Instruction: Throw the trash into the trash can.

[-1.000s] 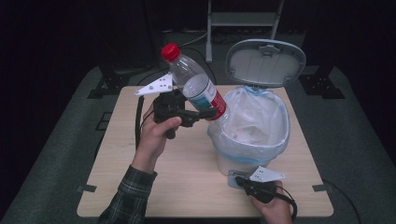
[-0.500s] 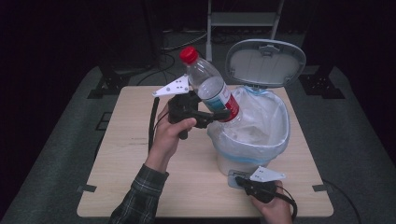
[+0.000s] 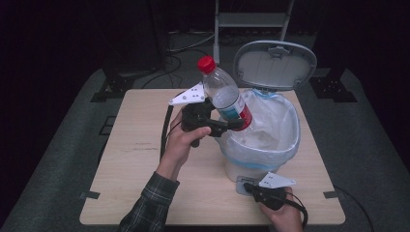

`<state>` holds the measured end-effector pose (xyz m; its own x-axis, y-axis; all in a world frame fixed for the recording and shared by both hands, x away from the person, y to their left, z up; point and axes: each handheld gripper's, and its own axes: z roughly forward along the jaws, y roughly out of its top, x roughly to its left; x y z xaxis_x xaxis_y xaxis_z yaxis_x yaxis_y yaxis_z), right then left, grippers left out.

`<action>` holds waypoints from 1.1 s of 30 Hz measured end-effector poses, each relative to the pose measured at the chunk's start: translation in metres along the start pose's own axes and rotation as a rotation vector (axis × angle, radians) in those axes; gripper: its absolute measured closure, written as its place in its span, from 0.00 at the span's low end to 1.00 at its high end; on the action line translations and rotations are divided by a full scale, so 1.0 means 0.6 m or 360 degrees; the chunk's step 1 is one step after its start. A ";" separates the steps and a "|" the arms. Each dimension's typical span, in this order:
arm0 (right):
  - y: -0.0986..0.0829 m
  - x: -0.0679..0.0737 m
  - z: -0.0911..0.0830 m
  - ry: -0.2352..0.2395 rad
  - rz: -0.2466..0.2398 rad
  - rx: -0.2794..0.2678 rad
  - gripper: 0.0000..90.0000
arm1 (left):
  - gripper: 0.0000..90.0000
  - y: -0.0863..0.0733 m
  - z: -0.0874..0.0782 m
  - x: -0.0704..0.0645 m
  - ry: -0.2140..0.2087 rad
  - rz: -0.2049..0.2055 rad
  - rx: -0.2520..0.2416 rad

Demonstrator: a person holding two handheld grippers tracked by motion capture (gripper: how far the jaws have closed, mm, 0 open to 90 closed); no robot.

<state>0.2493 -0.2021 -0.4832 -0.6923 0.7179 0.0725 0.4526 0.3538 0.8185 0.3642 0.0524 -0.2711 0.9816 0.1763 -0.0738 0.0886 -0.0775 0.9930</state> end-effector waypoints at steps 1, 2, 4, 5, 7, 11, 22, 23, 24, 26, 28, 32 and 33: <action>0.000 0.000 0.000 0.0000 0.0001 0.0000 1.00 | 0.31 -0.001 0.000 -0.001 0.0003 0.0002 0.0000; 0.000 0.000 0.000 0.0000 0.0000 0.0000 1.00 | 0.31 -0.002 0.000 -0.001 0.0002 0.0004 -0.0002; 0.000 0.000 0.000 0.0000 0.0001 0.0000 1.00 | 0.31 -0.006 0.001 -0.002 0.0000 0.0002 0.0002; 0.000 0.000 0.000 0.0000 0.0002 0.0001 1.00 | 0.30 -0.009 0.002 -0.003 -0.0001 -0.0005 0.0003; 0.000 0.000 0.000 -0.0001 0.0002 0.0001 1.00 | 0.30 -0.014 0.004 -0.003 -0.0004 -0.0009 0.0005; 0.000 0.000 0.000 -0.0001 0.0002 0.0001 1.00 | 0.30 -0.019 0.010 -0.004 -0.0012 -0.0012 0.0011; 0.000 0.000 0.000 0.0003 0.0005 0.0001 1.00 | 0.30 -0.023 0.019 -0.005 -0.0022 -0.0007 0.0048; 0.000 0.000 0.000 0.0003 0.0003 0.0001 1.00 | 0.30 -0.023 0.020 -0.005 -0.0023 -0.0008 0.0047; 0.000 0.000 0.000 0.0003 0.0003 0.0001 1.00 | 0.30 -0.023 0.020 -0.005 -0.0023 -0.0008 0.0047; 0.000 0.000 0.000 0.0004 0.0005 0.0001 1.00 | 0.29 -0.023 0.020 -0.005 -0.0027 -0.0012 0.0040; 0.000 0.000 0.000 0.0004 0.0005 0.0001 1.00 | 0.29 -0.023 0.019 -0.004 -0.0037 -0.0022 0.0039; 0.000 0.000 0.000 0.0004 0.0005 0.0001 1.00 | 0.25 -0.024 0.018 -0.003 -0.0024 -0.0026 0.0056; 0.000 0.000 0.000 0.0004 0.0005 0.0001 1.00 | 0.25 -0.024 0.018 -0.003 -0.0024 -0.0029 0.0052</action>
<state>0.2494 -0.2022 -0.4832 -0.6923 0.7176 0.0764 0.4550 0.3519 0.8180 0.3629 0.0428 -0.2863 0.9822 0.1630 -0.0933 0.1115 -0.1064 0.9881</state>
